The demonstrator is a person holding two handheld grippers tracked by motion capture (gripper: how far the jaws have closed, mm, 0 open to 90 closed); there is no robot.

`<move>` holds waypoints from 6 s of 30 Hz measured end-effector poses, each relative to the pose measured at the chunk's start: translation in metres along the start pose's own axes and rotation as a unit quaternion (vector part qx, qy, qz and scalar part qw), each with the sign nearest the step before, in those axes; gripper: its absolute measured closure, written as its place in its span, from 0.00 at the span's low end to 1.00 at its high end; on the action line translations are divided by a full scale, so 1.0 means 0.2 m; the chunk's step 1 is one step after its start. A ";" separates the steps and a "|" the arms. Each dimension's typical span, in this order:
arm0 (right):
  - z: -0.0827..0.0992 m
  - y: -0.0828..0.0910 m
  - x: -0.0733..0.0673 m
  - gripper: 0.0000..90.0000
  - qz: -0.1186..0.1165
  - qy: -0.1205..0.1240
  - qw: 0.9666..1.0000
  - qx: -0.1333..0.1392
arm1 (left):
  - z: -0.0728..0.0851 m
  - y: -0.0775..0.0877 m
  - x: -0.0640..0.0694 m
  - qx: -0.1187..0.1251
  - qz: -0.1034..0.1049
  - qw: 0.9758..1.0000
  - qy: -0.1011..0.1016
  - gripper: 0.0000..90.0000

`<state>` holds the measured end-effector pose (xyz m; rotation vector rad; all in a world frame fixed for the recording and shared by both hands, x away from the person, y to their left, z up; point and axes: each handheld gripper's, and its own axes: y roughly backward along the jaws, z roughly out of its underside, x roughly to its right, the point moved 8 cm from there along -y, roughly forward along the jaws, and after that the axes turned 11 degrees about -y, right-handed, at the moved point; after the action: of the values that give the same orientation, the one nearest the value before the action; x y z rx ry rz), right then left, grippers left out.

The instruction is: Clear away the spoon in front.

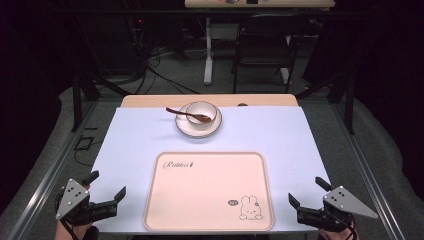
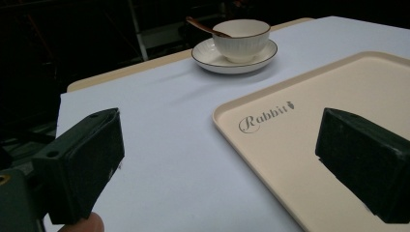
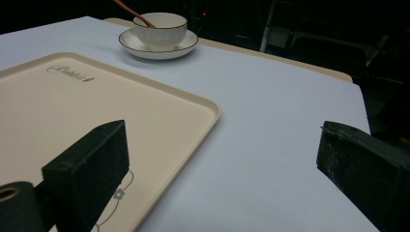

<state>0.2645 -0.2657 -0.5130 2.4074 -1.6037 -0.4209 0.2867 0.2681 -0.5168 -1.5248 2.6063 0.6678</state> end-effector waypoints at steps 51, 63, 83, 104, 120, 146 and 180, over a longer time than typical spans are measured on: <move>0.00 0.00 0.00 0.04 0.003 -0.001 1.000 -0.003 | -0.10 -0.14 0.03 -0.010 0.018 1.000 -0.007 0.00; 0.00 0.00 0.00 0.04 0.003 -0.001 1.000 -0.003 | -0.14 -0.29 0.06 -0.023 0.036 0.999 -0.018 0.00; 0.00 0.00 0.00 0.04 0.003 -0.001 1.000 -0.003 | -0.23 -0.50 0.03 -0.023 0.033 0.999 -0.018 0.01; 0.00 0.00 0.00 0.04 0.003 -0.001 1.000 -0.003 | -0.33 -0.77 -0.04 -0.027 0.019 0.999 0.018 0.01; 0.00 0.00 0.00 0.04 0.003 -0.001 1.000 -0.003 | -0.38 -0.98 -0.04 -0.037 0.022 0.998 0.043 0.01; 0.01 0.00 0.01 0.04 0.002 -0.003 1.000 -0.004 | -0.40 -1.31 -0.07 -0.060 0.019 0.992 0.106 0.01; 0.01 0.00 0.01 0.04 0.002 -0.002 1.000 -0.003 | -0.38 -1.51 -0.11 -0.057 -0.017 0.986 0.158 0.52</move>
<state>0.2642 -0.2672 -0.5140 2.3996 -1.6076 -0.4282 0.5647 0.1293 -0.5451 -1.8434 2.7980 0.6262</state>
